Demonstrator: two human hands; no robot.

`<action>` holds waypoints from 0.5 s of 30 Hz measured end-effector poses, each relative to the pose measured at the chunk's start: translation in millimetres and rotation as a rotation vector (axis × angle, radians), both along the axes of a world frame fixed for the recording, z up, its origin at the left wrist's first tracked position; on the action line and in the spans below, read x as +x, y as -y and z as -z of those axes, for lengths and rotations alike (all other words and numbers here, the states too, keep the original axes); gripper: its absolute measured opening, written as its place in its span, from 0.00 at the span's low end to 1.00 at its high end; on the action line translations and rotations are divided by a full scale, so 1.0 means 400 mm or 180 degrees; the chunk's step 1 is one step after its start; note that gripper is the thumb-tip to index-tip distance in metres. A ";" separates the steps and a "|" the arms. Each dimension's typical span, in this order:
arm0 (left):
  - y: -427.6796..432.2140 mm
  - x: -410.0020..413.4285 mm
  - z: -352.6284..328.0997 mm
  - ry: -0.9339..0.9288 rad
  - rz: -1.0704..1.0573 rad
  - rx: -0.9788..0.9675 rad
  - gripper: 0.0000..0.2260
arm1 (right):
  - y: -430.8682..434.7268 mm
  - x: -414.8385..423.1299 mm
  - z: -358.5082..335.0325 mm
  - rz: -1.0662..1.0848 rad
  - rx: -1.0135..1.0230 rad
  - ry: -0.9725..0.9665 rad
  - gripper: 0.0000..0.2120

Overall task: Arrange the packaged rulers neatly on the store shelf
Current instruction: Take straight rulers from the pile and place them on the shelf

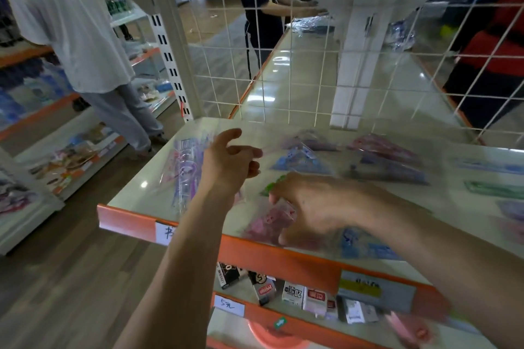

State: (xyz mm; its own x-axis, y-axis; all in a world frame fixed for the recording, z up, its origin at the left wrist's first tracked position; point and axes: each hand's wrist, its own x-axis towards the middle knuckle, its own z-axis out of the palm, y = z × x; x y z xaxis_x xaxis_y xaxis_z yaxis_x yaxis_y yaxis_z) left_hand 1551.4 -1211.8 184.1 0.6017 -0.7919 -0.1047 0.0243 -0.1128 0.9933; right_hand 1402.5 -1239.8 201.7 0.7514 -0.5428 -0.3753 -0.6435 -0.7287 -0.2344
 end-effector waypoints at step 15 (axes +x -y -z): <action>-0.034 -0.063 -0.033 -0.0650 0.0799 -0.0326 0.05 | 0.093 -0.107 -0.039 0.1277 0.0477 0.2540 0.07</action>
